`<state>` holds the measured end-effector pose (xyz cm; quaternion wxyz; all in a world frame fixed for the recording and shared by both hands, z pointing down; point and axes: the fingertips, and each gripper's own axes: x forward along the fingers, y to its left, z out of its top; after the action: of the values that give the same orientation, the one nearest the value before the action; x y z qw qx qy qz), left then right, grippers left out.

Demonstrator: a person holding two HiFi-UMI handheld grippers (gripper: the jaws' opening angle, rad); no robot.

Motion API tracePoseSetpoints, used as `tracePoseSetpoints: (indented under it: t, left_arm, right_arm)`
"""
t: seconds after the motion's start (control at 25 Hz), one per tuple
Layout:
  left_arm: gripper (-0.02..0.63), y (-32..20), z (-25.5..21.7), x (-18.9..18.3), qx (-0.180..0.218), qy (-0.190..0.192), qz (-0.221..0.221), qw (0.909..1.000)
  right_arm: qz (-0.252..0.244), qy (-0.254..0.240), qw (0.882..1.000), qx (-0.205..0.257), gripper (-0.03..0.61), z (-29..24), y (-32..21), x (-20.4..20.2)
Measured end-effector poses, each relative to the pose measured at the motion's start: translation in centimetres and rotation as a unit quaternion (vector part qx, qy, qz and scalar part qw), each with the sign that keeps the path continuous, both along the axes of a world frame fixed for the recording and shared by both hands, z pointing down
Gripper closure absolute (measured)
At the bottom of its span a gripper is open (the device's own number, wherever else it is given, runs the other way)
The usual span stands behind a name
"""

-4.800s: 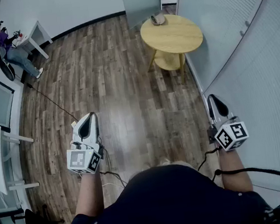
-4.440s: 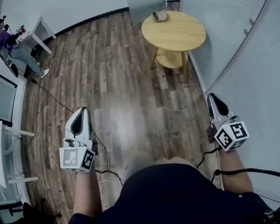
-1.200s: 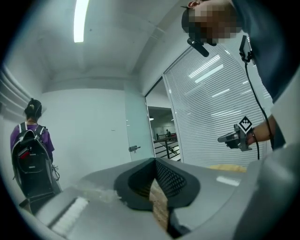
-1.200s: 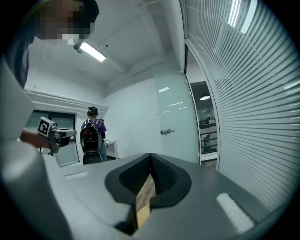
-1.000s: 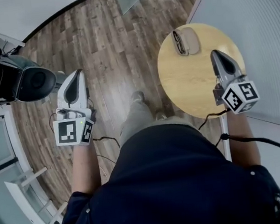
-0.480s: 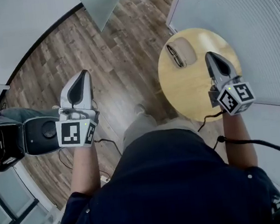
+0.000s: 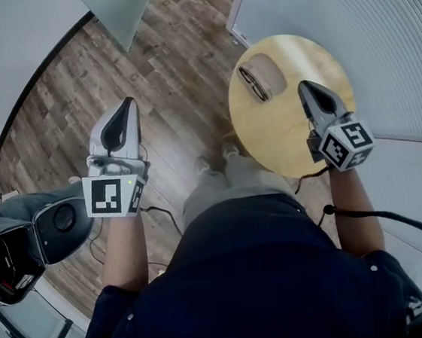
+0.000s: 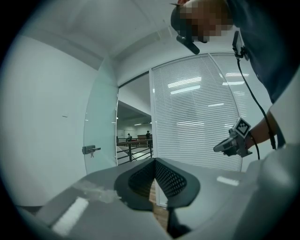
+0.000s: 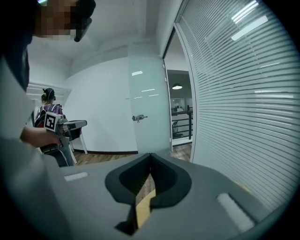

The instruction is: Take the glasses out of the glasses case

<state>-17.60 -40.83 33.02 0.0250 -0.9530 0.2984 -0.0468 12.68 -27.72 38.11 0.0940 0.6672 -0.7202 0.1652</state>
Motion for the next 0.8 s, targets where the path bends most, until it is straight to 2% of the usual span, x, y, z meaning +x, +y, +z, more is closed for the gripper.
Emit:
tracePoseSetpoints:
  t: [0.28,0.56,0.6,0.68,0.8]
  left_arm:
    - [0.609,-1.8,1.9,2.4,-0.011,-0.002,-0.009,0.9999]
    - [0.609,-3.9,5.2,6.3,-0.029,-0.037,-0.003,0.9989]
    - [0.609,-4.0,5.7,6.8,-0.033,-0.041,0.000,0.9986]
    - [0.609,-4.1,7.1,7.7,-0.047,-0.049,0.007,0.9976]
    - [0.609,-3.7,9.2,9.2,-0.064,-0.067,0.022,0.9955]
  right_arm:
    - [-0.020,-0.001,0.999,-0.037,0.569,4.5,-2.3,1.5]
    - [-0.058,-0.023,0.994,-0.089,0.566,12.7,-4.8,2.3]
    - [-0.067,-0.029,0.993,-0.098,0.561,13.9,-5.0,2.2]
    - [-0.080,-0.041,0.989,-0.118,0.497,16.5,-5.2,1.9]
    - [-0.086,-0.033,0.986,-0.141,0.494,20.0,-5.3,2.5]
